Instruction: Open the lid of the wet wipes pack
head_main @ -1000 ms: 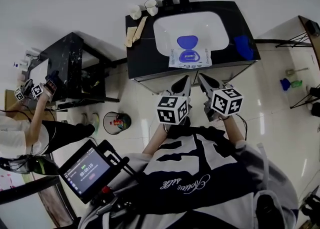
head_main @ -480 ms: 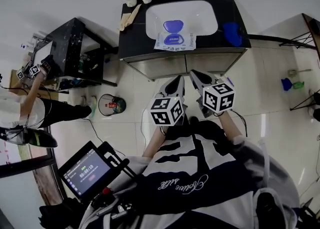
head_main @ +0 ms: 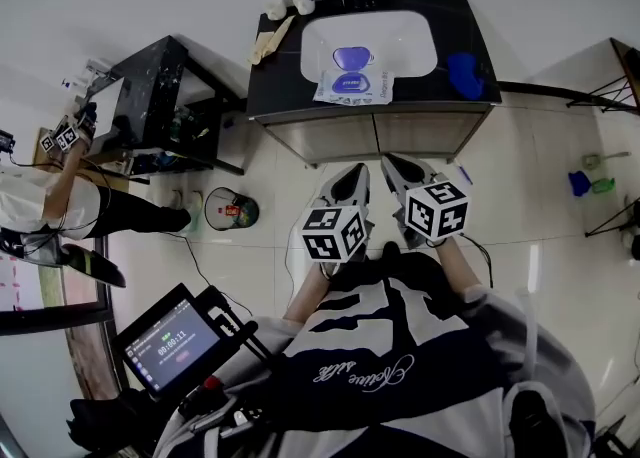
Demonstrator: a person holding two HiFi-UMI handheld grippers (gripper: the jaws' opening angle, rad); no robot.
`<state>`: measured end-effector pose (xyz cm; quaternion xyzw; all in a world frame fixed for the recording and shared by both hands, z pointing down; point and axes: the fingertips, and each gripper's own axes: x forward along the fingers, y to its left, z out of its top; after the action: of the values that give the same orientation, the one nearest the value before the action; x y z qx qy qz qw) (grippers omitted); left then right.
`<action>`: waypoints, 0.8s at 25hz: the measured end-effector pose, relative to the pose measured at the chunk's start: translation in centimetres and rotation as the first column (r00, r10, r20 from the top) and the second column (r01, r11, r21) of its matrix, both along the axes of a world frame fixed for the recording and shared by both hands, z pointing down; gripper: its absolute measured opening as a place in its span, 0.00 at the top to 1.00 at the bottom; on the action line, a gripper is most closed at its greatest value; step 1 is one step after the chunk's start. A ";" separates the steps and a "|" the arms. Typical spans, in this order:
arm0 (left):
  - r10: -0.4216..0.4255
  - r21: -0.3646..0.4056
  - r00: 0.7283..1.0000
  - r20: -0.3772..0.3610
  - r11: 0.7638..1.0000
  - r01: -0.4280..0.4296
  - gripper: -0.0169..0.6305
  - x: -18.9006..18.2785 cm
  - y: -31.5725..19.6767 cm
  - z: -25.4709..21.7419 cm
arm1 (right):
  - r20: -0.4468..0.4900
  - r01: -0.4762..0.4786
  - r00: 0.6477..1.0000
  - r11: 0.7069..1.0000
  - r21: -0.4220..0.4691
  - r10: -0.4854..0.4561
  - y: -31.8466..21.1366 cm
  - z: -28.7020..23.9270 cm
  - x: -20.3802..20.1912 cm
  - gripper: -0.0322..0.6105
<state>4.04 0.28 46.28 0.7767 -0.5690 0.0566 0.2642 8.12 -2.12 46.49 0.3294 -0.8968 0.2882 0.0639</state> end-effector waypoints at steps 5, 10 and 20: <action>-0.006 -0.008 1.000 -0.017 1.000 0.006 0.98 -0.4 0.9 0.5 | 0.007 0.002 1.000 1.000 0.009 -0.002 0.6 -0.4 -0.4 0.95; 0.008 -0.024 1.000 -0.025 1.000 -0.009 0.98 -0.8 1.6 1.4 | 0.016 0.008 1.000 1.000 0.005 -0.008 1.4 0.1 -1.1 0.95; 0.013 0.006 1.000 -0.026 1.000 -0.012 0.98 -2.2 2.7 0.4 | -0.011 0.010 1.000 0.999 0.043 -0.010 2.9 -1.0 -2.7 0.95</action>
<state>1.89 2.97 46.64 0.7817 -0.5608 0.0467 0.2690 5.45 0.75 45.45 0.3279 -0.9041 0.2667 0.0632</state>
